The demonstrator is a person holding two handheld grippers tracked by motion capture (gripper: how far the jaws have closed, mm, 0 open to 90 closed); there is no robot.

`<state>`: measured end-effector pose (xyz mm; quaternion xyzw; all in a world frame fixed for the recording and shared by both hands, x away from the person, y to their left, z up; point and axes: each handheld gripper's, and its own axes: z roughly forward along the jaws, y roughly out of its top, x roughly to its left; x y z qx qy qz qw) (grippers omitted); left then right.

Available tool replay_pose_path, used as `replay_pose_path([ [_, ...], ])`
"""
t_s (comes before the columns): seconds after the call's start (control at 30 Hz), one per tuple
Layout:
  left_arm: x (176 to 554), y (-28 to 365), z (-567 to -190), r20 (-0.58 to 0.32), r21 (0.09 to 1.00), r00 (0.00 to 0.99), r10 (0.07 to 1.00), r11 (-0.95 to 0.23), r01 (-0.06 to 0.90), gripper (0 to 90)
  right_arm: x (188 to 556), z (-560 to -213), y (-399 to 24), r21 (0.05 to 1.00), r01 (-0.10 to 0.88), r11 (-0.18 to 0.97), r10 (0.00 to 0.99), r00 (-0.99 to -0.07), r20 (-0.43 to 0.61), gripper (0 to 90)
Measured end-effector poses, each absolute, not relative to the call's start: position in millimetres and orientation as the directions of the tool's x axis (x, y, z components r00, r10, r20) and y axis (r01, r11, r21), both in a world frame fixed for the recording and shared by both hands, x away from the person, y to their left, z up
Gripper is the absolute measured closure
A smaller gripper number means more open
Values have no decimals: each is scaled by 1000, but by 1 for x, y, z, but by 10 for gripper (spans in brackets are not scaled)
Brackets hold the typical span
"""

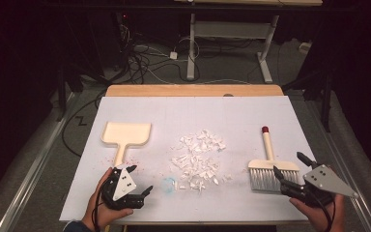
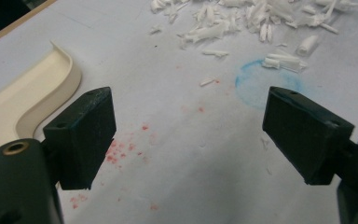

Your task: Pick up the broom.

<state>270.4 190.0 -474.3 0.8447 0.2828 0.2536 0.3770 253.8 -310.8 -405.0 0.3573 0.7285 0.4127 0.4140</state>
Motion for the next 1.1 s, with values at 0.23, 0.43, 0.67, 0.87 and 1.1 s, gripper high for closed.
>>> replay_pose_path([
  [0.23, 271, 187, -474, 224, 782, 714, 663, -560, 275, 162, 248, -411, -311, 891, 185, 414, 859, -405, -314, 209],
  [0.43, 271, 188, -476, 235, 777, 716, 657, -569, 268, 166, 252, -410, -312, 898, 196, 395, 868, -401, -294, 214],
  [0.67, 269, 186, -474, 243, 776, 714, 657, -573, 263, 168, 266, -412, -310, 888, 247, 389, 875, -402, -271, 232],
  [0.87, 267, 184, -476, 259, 752, 716, 648, -601, 271, 170, 289, -409, -307, 892, 295, 343, 901, -371, -225, 260],
  [1.1, 266, 184, -477, 257, 746, 728, 636, -609, 269, 170, 332, -412, -301, 823, 464, 328, 926, -330, -183, 300],
])
